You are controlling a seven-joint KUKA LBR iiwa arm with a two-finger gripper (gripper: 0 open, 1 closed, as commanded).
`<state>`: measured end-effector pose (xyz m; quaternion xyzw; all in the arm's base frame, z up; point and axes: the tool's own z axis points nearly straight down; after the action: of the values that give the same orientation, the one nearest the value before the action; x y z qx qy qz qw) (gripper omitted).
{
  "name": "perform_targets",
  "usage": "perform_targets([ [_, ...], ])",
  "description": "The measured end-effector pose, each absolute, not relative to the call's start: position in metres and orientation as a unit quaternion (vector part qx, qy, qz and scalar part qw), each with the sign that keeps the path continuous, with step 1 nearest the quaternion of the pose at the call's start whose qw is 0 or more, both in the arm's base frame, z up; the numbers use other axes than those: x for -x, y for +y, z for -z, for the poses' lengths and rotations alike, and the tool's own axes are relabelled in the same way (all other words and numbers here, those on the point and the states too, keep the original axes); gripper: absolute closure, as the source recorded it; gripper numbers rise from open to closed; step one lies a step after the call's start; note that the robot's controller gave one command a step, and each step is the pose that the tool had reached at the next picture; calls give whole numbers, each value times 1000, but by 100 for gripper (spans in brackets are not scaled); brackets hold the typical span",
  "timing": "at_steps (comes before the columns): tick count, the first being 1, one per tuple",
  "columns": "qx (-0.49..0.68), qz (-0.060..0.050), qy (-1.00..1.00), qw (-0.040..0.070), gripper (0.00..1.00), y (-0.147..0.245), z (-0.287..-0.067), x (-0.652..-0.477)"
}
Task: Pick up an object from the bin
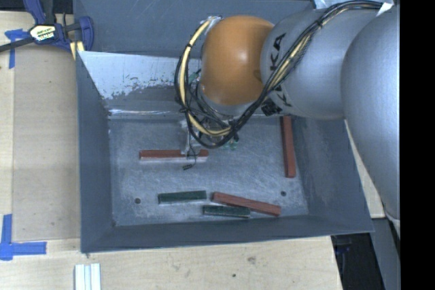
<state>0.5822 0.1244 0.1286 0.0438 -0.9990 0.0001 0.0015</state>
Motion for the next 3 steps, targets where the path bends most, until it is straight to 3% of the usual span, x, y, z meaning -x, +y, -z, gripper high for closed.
perform_targets([
  [1, -72, 0, -997, 1, 0, 161, -67, -564],
  [2, -70, 1, -998, -3, 100, 161, -72, -567],
  [3, -70, 1, -998, -3, 100, 161, -72, -567],
])
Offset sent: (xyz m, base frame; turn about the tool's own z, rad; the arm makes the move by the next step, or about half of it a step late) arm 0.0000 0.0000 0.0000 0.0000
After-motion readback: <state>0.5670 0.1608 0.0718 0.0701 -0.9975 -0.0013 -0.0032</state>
